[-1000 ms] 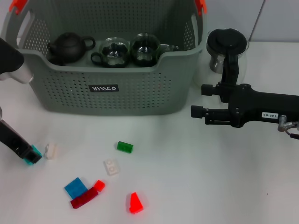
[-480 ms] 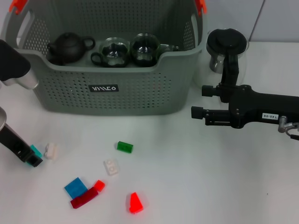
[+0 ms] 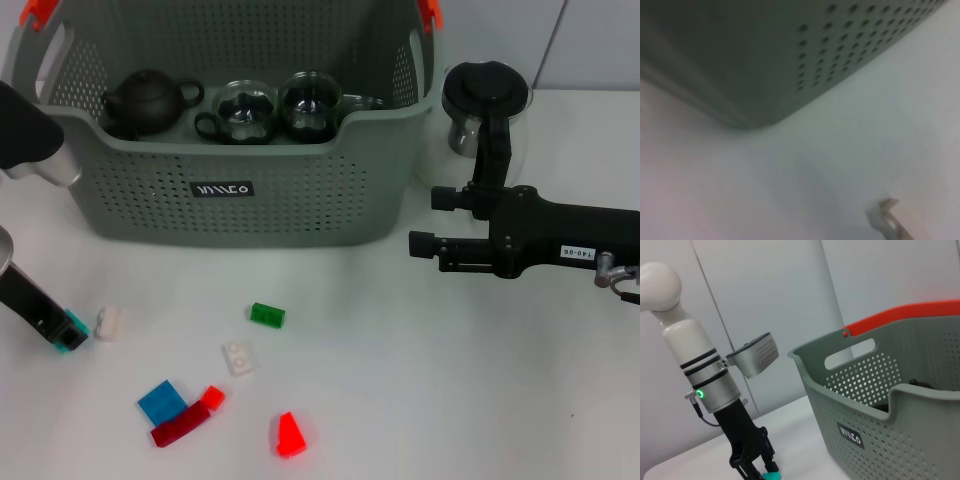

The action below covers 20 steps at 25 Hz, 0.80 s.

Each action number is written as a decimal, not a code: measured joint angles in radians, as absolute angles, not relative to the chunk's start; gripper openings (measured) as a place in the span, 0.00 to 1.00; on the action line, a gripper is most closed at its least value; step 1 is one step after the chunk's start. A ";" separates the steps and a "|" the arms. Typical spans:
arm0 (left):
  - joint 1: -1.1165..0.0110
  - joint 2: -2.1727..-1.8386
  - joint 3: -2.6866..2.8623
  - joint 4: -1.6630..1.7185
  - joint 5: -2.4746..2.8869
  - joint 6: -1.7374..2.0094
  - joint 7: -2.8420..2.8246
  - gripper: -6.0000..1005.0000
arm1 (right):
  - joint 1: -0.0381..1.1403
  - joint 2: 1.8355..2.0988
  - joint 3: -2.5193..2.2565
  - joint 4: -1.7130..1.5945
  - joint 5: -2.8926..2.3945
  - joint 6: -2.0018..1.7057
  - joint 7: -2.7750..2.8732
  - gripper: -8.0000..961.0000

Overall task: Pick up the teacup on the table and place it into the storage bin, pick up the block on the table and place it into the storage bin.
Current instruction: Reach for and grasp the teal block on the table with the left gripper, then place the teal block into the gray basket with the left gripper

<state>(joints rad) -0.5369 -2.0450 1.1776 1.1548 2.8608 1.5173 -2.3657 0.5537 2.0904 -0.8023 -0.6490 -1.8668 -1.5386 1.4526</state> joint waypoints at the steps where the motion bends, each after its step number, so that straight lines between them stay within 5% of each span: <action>1: -0.537 -2.043 1.176 1.156 2.861 1.517 -2.367 0.56 | 0.554 2.090 -0.802 -0.649 -1.867 -1.539 1.453 0.92; 8: -0.541 -2.037 1.180 1.151 2.861 1.517 -2.380 0.39 | 0.552 2.088 -0.802 -0.647 -1.868 -1.539 1.453 0.92; 20: -0.593 -2.057 0.942 1.445 2.828 1.821 -2.286 0.41 | 0.552 2.088 -0.802 -0.647 -1.869 -1.539 1.453 0.92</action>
<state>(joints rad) -0.5926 -2.0568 0.9423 1.4451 2.8285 1.8208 -2.2863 0.5522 2.0876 -0.8023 -0.6473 -1.8686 -1.5385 1.4526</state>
